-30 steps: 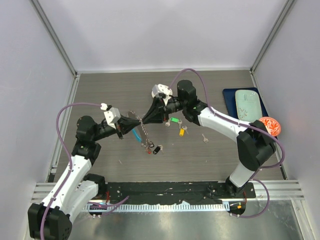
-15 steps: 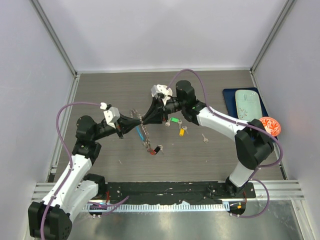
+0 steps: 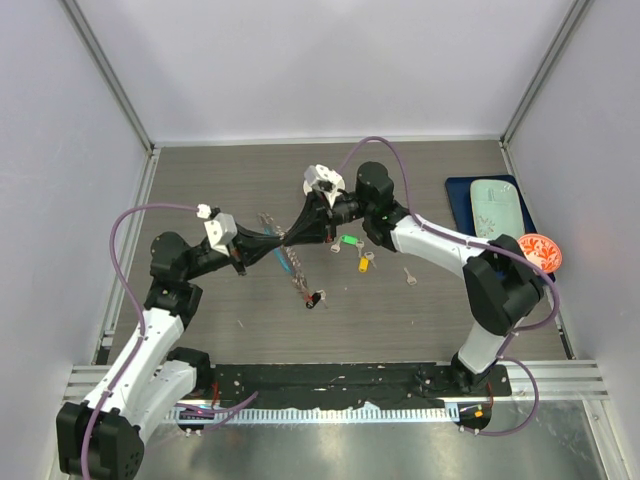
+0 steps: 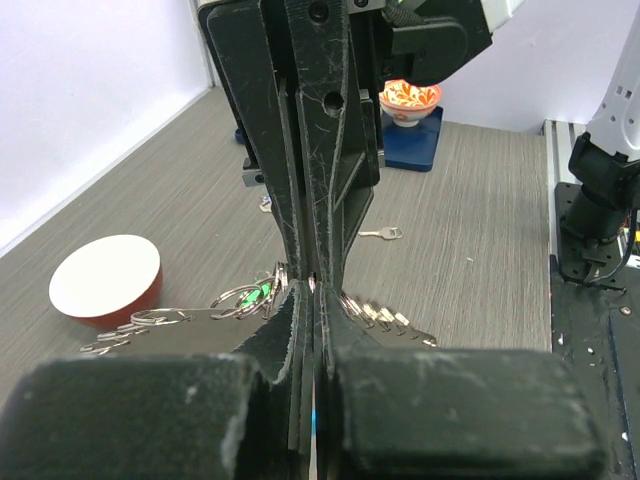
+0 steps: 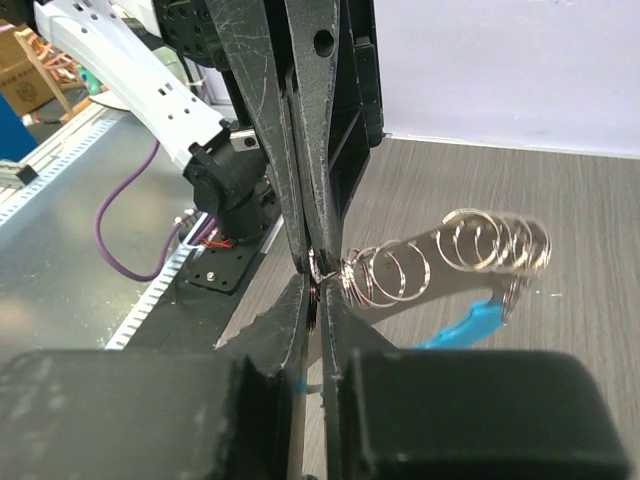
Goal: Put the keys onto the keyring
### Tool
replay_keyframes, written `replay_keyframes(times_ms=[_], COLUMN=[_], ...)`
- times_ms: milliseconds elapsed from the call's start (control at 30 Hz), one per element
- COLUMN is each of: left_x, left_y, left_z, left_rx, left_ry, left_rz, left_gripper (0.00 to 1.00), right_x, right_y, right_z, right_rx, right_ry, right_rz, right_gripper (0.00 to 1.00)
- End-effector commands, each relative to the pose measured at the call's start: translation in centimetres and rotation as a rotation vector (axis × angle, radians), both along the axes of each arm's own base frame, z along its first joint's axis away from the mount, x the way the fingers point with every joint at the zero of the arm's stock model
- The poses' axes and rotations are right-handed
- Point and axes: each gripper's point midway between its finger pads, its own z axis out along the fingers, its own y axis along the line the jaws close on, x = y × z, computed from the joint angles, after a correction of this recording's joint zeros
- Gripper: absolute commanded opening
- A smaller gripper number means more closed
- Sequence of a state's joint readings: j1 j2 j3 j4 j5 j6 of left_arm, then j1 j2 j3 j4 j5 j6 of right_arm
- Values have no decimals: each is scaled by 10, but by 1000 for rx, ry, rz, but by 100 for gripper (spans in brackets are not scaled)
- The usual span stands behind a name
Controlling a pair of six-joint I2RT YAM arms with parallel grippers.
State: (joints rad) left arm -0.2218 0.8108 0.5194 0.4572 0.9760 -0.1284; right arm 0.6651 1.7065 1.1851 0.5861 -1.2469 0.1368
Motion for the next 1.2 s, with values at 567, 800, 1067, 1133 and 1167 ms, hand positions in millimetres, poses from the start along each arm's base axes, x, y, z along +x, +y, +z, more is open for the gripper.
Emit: replay_keyframes(times_ms=[567, 800, 1067, 1133, 1167], left_x=[-6, -6, -15, -16, -17], left_y=[15, 19, 13, 12, 11], left_z=[8, 2, 8, 8, 10], left_rx=[133, 178, 154, 148, 142], left_ry=[-7, 10, -17, -29, -31], left_rz=[87, 103, 45, 29, 24], left_gripper=[52, 58, 60, 60, 59], right_x=[24, 35, 30, 23, 17], right_y=[-13, -31, -32, -30, -28], right_z=[0, 2, 6, 12, 14], right_rx=[-216, -334, -481, -452, -435], right_ry=[-220, -329, -501, -500, -497], right_rz=[-122, -242, -282, -263, -240], right_gripper=[1, 1, 1, 1, 1])
